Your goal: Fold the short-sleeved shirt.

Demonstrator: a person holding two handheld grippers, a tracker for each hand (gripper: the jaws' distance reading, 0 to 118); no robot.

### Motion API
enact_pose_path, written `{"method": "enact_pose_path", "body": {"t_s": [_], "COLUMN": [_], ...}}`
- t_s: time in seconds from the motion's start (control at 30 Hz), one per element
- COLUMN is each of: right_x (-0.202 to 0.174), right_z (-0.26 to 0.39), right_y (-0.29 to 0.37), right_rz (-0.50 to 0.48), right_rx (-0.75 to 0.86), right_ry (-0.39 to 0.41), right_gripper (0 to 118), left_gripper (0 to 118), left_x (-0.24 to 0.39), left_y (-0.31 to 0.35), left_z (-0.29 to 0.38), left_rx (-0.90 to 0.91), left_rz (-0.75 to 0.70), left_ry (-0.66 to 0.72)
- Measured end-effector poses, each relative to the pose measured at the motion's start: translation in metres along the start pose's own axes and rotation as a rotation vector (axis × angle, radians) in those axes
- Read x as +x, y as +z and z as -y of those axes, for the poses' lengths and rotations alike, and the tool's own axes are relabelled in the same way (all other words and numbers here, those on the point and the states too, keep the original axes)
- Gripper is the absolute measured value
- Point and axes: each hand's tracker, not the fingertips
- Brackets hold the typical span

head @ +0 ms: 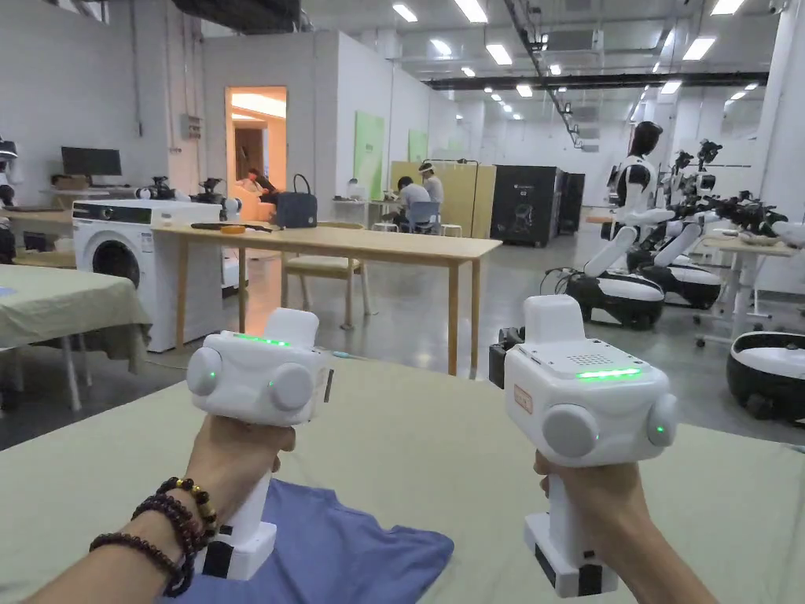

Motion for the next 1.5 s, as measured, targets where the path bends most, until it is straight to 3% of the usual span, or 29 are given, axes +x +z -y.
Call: {"method": "enact_pose_path", "body": {"t_s": [0.13, 0.23, 0.4, 0.43, 0.5, 0.9, 0.97, 1.07, 1.1, 1.17, 1.2, 1.4, 1.5], "right_x": [-0.002, -0.004, -0.002, -0.001, 0.000, -0.002, 0.000, 0.001, 0.001, 0.001, 0.001, 0.001, 0.006], "right_z": [0.013, 0.027, 0.051, 0.056, 0.063, 0.090, 0.092, 0.095, 0.096, 0.097, 0.098, 0.102, 0.103], "right_y": [0.014, 0.019, 0.013, 0.011, 0.007, -0.008, -0.008, -0.008, -0.008, -0.006, -0.006, -0.003, 0.000], "right_rz": [-0.022, -0.033, -0.069, -0.075, -0.086, -0.113, -0.117, -0.125, -0.123, -0.116, -0.116, -0.119, -0.113], "right_rx": [0.000, -0.006, -0.042, -0.047, -0.055, -0.077, -0.087, -0.099, -0.101, -0.102, -0.102, -0.116, -0.123], "right_ry": [0.020, 0.026, 0.006, 0.007, 0.013, 0.030, 0.028, 0.018, 0.021, 0.022, 0.016, 0.017, 0.015], "right_gripper": [3, 4, 4, 5, 5, 6, 7, 7, 7, 7, 8, 8, 9], "left_gripper": [1, 1, 4, 28, 117, 113, 111, 98, 88, 26, 10, 9, 10], "left_x": [0.011, 0.023, 0.030, 0.031, 0.032, 0.051, 0.047, 0.048, 0.047, 0.049, 0.049, 0.052, 0.045], "left_y": [-0.062, -0.108, -0.173, -0.181, -0.200, -0.252, -0.253, -0.244, -0.242, -0.238, -0.238, -0.236, -0.223], "left_z": [0.034, 0.066, 0.104, 0.108, 0.115, 0.153, 0.158, 0.153, 0.149, 0.142, 0.137, 0.144, 0.137], "left_rx": [-0.308, -0.384, -0.481, -0.484, -0.502, -0.589, -0.593, -0.580, -0.545, -0.510, -0.433, -0.485, -0.336], "left_rz": [0.057, 0.060, 0.131, 0.148, 0.148, 0.110, 0.115, 0.128, 0.134, 0.113, 0.051, 0.066, 0.116], "left_ry": [-0.037, -0.106, 0.007, 0.026, 0.041, -0.030, 0.016, 0.019, 0.020, 0.007, -0.032, -0.025, 0.001]}}
